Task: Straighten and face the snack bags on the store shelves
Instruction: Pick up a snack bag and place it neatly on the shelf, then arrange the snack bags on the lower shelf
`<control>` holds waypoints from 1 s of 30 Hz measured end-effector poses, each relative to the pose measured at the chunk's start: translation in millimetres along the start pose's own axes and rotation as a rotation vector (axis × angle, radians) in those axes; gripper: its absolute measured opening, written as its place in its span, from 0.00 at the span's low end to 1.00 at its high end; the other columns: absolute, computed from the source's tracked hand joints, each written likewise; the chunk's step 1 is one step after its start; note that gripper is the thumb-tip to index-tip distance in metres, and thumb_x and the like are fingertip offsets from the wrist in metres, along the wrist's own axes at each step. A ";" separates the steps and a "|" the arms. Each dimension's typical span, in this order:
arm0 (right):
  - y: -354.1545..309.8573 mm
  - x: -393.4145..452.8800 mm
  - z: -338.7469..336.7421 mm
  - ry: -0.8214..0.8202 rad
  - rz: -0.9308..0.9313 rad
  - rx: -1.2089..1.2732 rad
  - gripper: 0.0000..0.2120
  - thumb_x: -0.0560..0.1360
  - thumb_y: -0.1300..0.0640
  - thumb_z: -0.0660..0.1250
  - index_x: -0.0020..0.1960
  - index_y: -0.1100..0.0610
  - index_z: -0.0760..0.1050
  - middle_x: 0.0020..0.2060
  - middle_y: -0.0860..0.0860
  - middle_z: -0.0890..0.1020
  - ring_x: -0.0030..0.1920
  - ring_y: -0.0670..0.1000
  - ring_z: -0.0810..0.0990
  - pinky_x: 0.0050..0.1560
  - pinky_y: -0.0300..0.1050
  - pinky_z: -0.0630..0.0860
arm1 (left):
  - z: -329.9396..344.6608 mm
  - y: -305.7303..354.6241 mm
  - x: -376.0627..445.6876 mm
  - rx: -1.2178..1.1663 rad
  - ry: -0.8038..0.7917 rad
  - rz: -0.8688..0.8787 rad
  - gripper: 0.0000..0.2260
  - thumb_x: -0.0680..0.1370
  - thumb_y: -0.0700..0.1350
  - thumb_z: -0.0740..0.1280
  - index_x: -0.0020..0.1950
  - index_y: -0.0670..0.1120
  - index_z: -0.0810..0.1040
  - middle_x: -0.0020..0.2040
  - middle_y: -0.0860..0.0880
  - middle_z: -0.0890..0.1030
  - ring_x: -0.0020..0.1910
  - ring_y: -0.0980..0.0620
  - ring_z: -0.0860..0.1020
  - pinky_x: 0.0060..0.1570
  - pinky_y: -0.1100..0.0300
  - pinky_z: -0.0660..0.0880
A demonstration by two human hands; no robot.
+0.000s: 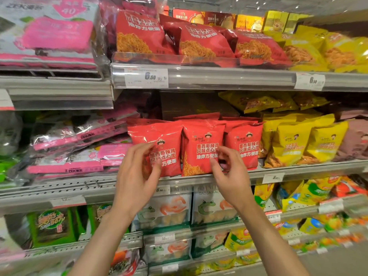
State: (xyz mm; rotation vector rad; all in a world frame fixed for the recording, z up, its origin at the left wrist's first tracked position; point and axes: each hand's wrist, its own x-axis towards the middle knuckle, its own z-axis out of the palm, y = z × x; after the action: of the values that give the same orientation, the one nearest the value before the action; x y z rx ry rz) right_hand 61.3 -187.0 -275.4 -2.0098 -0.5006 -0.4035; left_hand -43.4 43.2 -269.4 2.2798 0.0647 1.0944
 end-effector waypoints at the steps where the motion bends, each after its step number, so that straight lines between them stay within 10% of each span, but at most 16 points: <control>1: 3.5 -9.7 -4.0 -0.014 0.083 0.064 0.17 0.81 0.50 0.69 0.68 0.51 0.74 0.58 0.44 0.81 0.54 0.39 0.80 0.52 0.31 0.76 | 1.3 2.9 -7.8 -0.048 -0.019 -0.058 0.18 0.81 0.52 0.67 0.71 0.50 0.73 0.63 0.53 0.77 0.61 0.55 0.76 0.61 0.57 0.73; 9: 73.3 -75.7 -38.7 -0.105 0.413 0.205 0.09 0.81 0.52 0.68 0.61 0.49 0.78 0.45 0.47 0.86 0.42 0.44 0.85 0.44 0.42 0.80 | 35.0 24.0 -71.6 -0.482 -0.194 -0.518 0.16 0.78 0.56 0.66 0.65 0.57 0.74 0.51 0.61 0.84 0.50 0.62 0.83 0.49 0.69 0.78; 17: 161.4 -87.8 -119.4 -0.058 0.528 0.207 0.06 0.81 0.55 0.68 0.56 0.48 0.81 0.43 0.50 0.87 0.44 0.55 0.85 0.52 0.62 0.82 | 109.9 73.2 -113.8 -0.469 -0.188 -0.687 0.14 0.77 0.57 0.68 0.62 0.57 0.77 0.51 0.53 0.86 0.51 0.59 0.83 0.57 0.56 0.78; 20: 197.1 -81.1 -161.1 -0.083 0.536 0.200 0.05 0.81 0.54 0.69 0.54 0.46 0.81 0.45 0.47 0.87 0.46 0.53 0.85 0.54 0.61 0.81 | 152.0 103.0 -121.6 -0.460 -0.164 -0.701 0.08 0.82 0.46 0.68 0.60 0.54 0.79 0.50 0.58 0.86 0.50 0.59 0.84 0.52 0.65 0.77; 30: 290.0 -56.0 -272.2 -0.097 0.590 0.289 0.05 0.81 0.61 0.68 0.53 0.55 0.82 0.40 0.51 0.87 0.38 0.47 0.85 0.46 0.42 0.81 | 278.2 197.0 -128.6 -0.480 -0.183 -0.798 0.05 0.81 0.46 0.69 0.57 0.50 0.81 0.51 0.47 0.86 0.51 0.49 0.84 0.58 0.43 0.79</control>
State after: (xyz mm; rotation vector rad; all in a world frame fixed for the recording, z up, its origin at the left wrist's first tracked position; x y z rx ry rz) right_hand 140.3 -562.4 -394.6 -1.7944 -0.0051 0.1253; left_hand 32.6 -293.6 -385.8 1.6545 0.5271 0.4152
